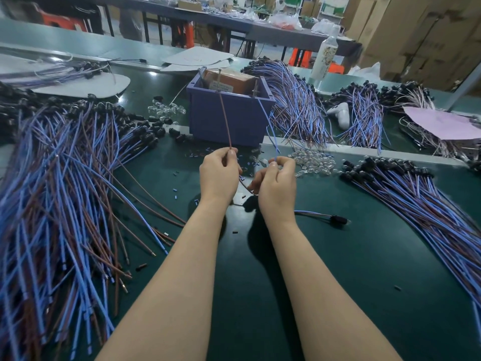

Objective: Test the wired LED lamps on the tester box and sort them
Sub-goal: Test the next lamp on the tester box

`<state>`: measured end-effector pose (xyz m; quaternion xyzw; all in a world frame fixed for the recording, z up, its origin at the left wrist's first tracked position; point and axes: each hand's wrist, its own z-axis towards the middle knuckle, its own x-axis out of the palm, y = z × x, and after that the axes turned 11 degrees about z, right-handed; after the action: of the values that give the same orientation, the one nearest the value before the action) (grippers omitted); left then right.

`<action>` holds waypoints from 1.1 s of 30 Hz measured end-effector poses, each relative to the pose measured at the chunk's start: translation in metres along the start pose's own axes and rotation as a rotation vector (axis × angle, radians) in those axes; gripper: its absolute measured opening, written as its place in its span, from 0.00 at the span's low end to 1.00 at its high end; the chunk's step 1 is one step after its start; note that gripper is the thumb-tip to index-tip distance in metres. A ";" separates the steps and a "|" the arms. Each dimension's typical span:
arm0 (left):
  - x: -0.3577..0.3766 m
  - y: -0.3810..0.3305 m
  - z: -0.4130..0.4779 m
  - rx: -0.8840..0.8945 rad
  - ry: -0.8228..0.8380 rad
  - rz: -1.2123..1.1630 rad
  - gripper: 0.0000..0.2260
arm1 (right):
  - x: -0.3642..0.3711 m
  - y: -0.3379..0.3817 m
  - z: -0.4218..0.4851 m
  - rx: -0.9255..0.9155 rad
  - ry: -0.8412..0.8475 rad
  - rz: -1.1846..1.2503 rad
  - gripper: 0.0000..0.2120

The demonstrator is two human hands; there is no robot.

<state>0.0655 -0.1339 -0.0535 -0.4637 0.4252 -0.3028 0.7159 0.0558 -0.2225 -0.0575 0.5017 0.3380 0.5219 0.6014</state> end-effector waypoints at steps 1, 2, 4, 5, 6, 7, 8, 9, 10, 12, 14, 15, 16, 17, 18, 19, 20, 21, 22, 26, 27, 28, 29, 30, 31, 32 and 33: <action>0.000 0.000 0.000 0.001 0.007 0.002 0.11 | 0.000 0.000 0.000 -0.001 0.005 -0.007 0.04; 0.000 0.000 0.000 0.003 0.011 0.003 0.10 | 0.000 -0.001 0.001 -0.002 0.010 -0.014 0.04; 0.000 0.000 0.001 0.007 0.017 0.009 0.10 | 0.000 -0.001 0.001 -0.005 0.019 -0.025 0.05; 0.000 0.000 0.002 0.008 0.018 0.011 0.10 | 0.000 -0.001 0.001 -0.007 0.024 -0.030 0.05; 0.000 0.000 0.003 0.009 0.017 0.013 0.11 | 0.001 -0.001 0.001 -0.010 0.027 -0.037 0.05; 0.000 0.001 0.004 0.007 0.016 0.016 0.13 | 0.001 -0.001 0.002 -0.012 0.031 -0.045 0.05; 0.001 0.001 0.004 0.002 0.015 0.018 0.14 | 0.001 -0.001 0.002 -0.014 0.034 -0.054 0.05; 0.001 0.001 0.005 -0.005 0.014 0.015 0.14 | 0.001 -0.001 0.002 -0.017 0.036 -0.068 0.06; 0.002 0.001 0.005 -0.011 0.011 0.008 0.14 | 0.001 -0.001 0.003 -0.023 0.038 -0.085 0.07; 0.002 0.000 0.006 -0.034 0.013 -0.007 0.13 | 0.002 -0.001 0.003 -0.036 0.039 -0.115 0.10; 0.003 0.000 0.006 -0.065 0.015 -0.044 0.09 | 0.002 -0.002 0.002 -0.054 0.031 -0.144 0.08; 0.003 -0.001 0.006 -0.077 0.011 -0.046 0.10 | 0.003 -0.002 0.002 -0.061 0.027 -0.158 0.07; 0.003 -0.001 0.006 -0.082 0.009 -0.045 0.12 | 0.003 -0.002 0.002 -0.065 0.024 -0.167 0.06; 0.003 -0.002 0.006 -0.081 0.009 -0.043 0.13 | 0.003 -0.002 0.002 -0.066 0.024 -0.172 0.05; 0.003 -0.002 0.006 -0.073 0.009 -0.041 0.14 | 0.003 -0.003 0.002 -0.065 0.024 -0.176 0.05; 0.003 -0.003 0.006 -0.064 0.009 -0.033 0.14 | 0.003 -0.003 0.001 -0.063 0.023 -0.178 0.05; 0.003 -0.004 0.006 -0.053 0.006 -0.026 0.14 | 0.003 -0.002 0.001 -0.063 0.021 -0.178 0.05; 0.003 -0.004 0.006 -0.039 -0.001 -0.021 0.14 | 0.003 -0.002 0.000 -0.065 0.019 -0.178 0.05; 0.003 -0.005 0.005 -0.020 -0.013 -0.016 0.14 | 0.003 -0.002 0.001 -0.069 0.016 -0.180 0.05; 0.005 -0.005 0.001 0.039 -0.060 -0.024 0.15 | 0.002 -0.002 0.001 -0.082 0.007 -0.185 0.05; 0.005 -0.006 0.000 0.044 -0.072 -0.028 0.15 | 0.002 -0.002 0.001 -0.082 0.007 -0.184 0.05; 0.006 -0.007 0.001 0.050 -0.086 -0.032 0.14 | 0.002 -0.002 0.001 -0.081 0.007 -0.182 0.05; 0.006 -0.008 0.001 0.058 -0.100 -0.034 0.14 | 0.002 -0.001 0.001 -0.081 0.006 -0.179 0.05; 0.006 -0.009 0.001 0.066 -0.112 -0.036 0.14 | 0.002 -0.001 0.001 -0.082 0.005 -0.177 0.05; 0.007 -0.009 0.000 0.072 -0.121 -0.038 0.14 | 0.002 -0.001 0.001 -0.083 0.004 -0.178 0.05; 0.008 -0.010 -0.001 0.078 -0.128 -0.041 0.14 | 0.002 -0.001 0.001 -0.083 0.004 -0.177 0.05; 0.008 -0.009 -0.002 0.080 -0.134 -0.043 0.13 | 0.002 0.000 0.001 -0.080 0.007 -0.174 0.04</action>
<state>0.0671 -0.1451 -0.0481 -0.4628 0.3538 -0.3030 0.7542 0.0571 -0.2203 -0.0574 0.4441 0.3611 0.4824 0.6630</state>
